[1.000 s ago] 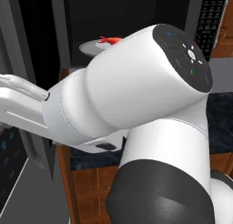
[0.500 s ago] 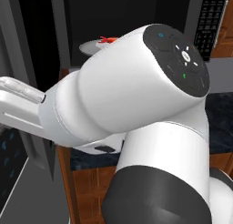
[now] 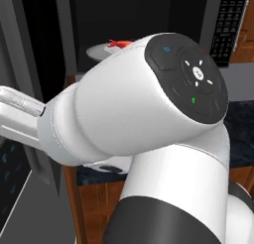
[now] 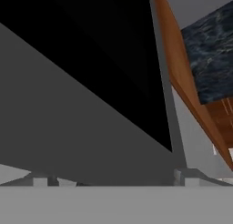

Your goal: Transport the fish from the fridge to the microwave and turn on the microwave.

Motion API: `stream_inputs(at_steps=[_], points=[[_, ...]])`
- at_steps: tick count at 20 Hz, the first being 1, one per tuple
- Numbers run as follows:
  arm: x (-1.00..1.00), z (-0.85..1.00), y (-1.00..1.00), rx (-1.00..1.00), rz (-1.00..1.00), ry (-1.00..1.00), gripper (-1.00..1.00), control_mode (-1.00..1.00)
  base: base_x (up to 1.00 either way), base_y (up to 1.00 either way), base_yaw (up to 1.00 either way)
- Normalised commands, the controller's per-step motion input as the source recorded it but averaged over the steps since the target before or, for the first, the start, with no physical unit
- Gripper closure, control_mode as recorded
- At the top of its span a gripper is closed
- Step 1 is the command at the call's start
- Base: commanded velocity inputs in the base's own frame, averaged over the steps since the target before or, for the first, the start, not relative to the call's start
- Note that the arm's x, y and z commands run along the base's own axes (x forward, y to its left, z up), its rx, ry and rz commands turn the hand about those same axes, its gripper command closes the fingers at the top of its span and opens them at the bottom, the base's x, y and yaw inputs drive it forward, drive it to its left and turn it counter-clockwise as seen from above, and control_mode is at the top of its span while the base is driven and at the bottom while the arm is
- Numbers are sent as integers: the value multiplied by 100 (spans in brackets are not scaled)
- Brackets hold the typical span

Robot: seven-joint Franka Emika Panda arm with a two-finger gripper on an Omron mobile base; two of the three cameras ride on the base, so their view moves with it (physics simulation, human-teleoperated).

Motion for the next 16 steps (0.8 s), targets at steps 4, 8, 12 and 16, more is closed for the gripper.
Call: stream_inputs(at_steps=[4, 8, 12, 16], points=[[32, 0, -7, 0, -10, 0, -100, -100, 0, 0, 0], [35, 0, -10, 0, -9, 0, -100, -100, 0, 0, 0], [35, 0, -13, 0, -8, 0, -100, -100, 0, 0, 0], [36, 0, -15, 0, -7, 1, -100, -100, 0, 0, 0]])
